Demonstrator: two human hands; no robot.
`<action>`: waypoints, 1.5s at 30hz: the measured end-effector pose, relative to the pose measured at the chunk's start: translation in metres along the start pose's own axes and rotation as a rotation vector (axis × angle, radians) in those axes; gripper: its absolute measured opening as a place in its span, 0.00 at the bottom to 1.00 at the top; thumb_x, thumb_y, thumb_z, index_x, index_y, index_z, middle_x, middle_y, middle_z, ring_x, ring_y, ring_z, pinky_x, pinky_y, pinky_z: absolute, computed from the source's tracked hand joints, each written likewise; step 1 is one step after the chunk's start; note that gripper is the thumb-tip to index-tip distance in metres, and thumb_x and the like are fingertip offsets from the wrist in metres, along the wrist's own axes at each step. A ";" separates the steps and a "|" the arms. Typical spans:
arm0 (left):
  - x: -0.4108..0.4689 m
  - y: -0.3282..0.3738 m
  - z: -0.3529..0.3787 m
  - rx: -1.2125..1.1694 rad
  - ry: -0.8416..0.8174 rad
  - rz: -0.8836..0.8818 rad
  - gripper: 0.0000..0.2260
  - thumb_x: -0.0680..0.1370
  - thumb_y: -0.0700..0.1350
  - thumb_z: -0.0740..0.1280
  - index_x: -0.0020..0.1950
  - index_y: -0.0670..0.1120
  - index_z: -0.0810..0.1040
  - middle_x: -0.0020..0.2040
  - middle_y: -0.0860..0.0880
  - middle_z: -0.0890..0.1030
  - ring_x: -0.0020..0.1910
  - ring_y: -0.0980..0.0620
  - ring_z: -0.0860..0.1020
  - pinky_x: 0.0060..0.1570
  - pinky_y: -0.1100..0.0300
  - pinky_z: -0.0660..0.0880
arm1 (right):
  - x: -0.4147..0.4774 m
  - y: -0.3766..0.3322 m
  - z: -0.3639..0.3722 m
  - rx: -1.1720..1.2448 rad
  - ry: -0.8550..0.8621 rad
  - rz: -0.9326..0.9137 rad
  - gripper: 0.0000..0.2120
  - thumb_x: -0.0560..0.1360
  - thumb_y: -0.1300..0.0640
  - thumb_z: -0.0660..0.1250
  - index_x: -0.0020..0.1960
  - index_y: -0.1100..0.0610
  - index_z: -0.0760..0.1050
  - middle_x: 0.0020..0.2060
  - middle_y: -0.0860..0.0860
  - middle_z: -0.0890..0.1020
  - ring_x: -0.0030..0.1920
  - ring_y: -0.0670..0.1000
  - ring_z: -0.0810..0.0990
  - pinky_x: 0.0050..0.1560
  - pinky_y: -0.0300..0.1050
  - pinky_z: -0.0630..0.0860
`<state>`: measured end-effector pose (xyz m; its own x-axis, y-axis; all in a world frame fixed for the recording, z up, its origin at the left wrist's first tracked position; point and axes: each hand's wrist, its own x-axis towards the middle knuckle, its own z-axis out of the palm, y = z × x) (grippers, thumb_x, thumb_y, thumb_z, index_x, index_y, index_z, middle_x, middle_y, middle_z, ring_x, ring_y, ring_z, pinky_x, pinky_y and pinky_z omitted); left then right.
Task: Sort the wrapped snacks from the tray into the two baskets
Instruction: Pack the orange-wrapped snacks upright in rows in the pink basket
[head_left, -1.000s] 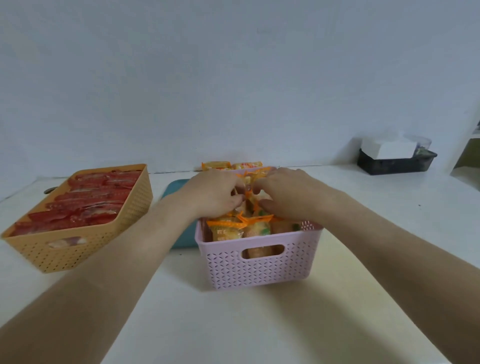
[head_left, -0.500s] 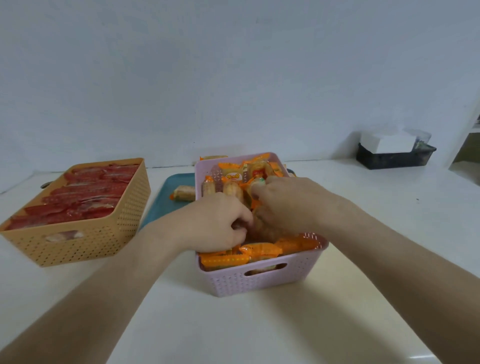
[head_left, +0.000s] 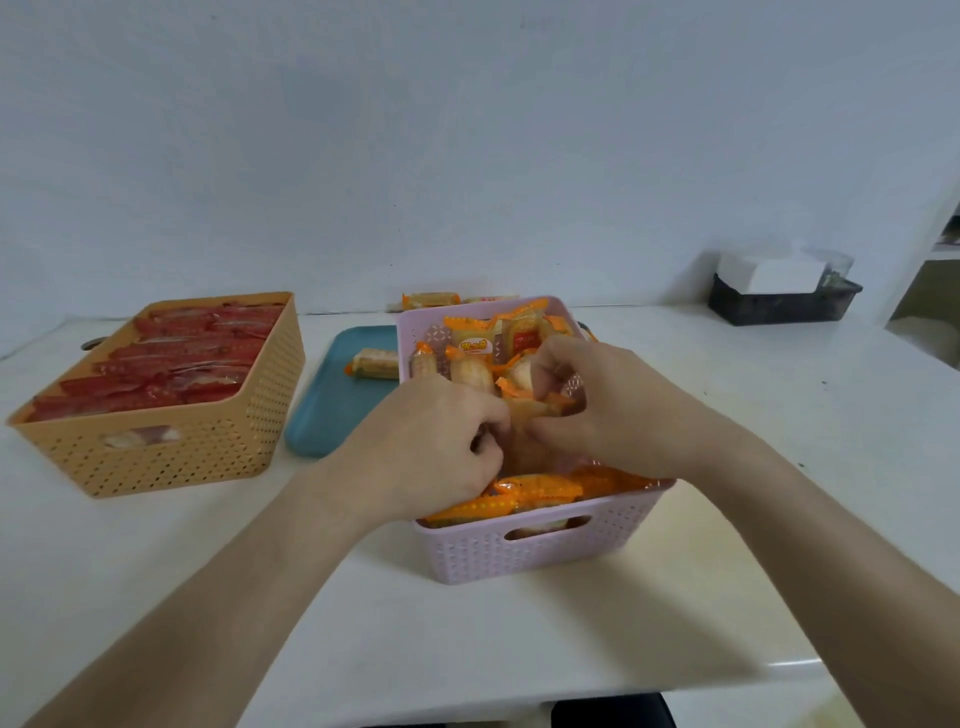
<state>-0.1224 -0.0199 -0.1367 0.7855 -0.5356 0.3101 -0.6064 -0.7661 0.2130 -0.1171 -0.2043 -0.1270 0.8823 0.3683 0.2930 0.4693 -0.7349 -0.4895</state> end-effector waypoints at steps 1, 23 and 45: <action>-0.001 0.000 0.001 0.009 0.027 -0.002 0.06 0.73 0.43 0.64 0.41 0.50 0.80 0.29 0.56 0.74 0.30 0.56 0.71 0.34 0.57 0.73 | -0.004 0.000 0.001 0.011 -0.014 -0.015 0.13 0.68 0.58 0.72 0.40 0.48 0.68 0.35 0.42 0.74 0.31 0.38 0.74 0.32 0.33 0.68; 0.073 -0.037 0.006 0.414 -0.297 -0.161 0.23 0.71 0.60 0.69 0.60 0.49 0.73 0.57 0.46 0.78 0.58 0.45 0.72 0.56 0.48 0.73 | -0.006 0.003 0.000 0.073 -0.270 -0.146 0.06 0.73 0.50 0.70 0.49 0.48 0.78 0.42 0.45 0.81 0.42 0.43 0.78 0.45 0.40 0.75; 0.025 0.014 -0.017 -0.352 -0.086 -0.214 0.20 0.65 0.56 0.77 0.41 0.55 0.66 0.34 0.58 0.75 0.32 0.61 0.72 0.33 0.68 0.67 | -0.005 0.004 0.003 0.045 0.045 -0.054 0.26 0.70 0.52 0.71 0.65 0.40 0.67 0.30 0.36 0.72 0.32 0.35 0.73 0.34 0.30 0.67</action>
<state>-0.1135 -0.0374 -0.1100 0.8967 -0.4168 0.1494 -0.4221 -0.7030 0.5724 -0.1194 -0.2072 -0.1330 0.8539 0.3795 0.3562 0.5179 -0.6882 -0.5081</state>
